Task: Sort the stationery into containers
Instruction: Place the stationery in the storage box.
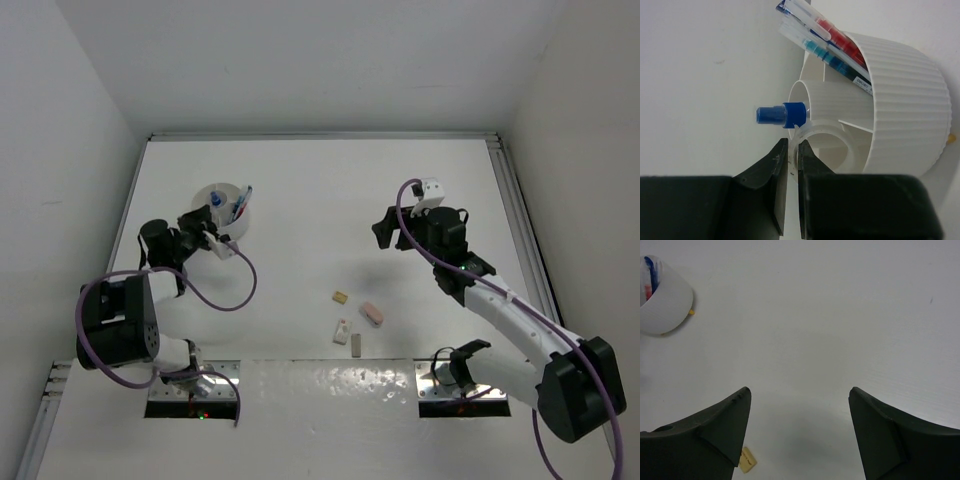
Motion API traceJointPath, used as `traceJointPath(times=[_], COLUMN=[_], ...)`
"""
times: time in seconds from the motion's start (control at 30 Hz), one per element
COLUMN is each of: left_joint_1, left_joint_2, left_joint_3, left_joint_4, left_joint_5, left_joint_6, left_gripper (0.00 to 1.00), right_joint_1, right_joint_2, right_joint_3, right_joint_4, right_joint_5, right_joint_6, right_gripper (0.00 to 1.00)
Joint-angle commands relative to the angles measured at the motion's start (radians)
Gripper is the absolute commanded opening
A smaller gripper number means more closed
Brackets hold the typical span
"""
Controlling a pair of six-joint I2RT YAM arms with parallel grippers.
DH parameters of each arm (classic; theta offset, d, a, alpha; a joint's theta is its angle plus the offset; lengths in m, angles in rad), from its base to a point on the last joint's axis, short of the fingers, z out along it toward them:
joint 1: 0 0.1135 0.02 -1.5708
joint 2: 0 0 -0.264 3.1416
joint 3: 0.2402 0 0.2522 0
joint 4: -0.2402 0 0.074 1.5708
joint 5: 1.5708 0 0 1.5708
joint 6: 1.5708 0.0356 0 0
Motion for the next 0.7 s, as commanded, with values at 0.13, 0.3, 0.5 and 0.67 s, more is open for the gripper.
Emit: traceJointPath(times=[0.13,0.3,0.5,0.67], left_joint_1=[0.017,0.024,0.026,0.026], left_joint_2=[0.052,0.092,0.084,0.074], left_joint_3=[0.047,0.049,0.029,0.018], left_joint_4=[0.073,0.139,0.138,0.146], left_joint_5=[0.047,0.044,0.05,0.046], left_joint_6=[0.034,0.038,0.083,0.068], left_gripper=[0.0,0.0,0.11,0.41], right_joint_1=[-0.008,-0.008,-0.006,-0.008], right_joint_2=[-0.006,-0.016,-0.028,-0.043], right_joint_3=[0.038,0.044,0.032,0.036], right_joint_4=[0.026,0.007,0.007,-0.004], right_joint_5=[-0.015,-0.016,-0.015,-0.015], right_joint_6=[0.026,0.025,0.039,0.037], right_gripper=[0.77,0.77,0.77,0.77])
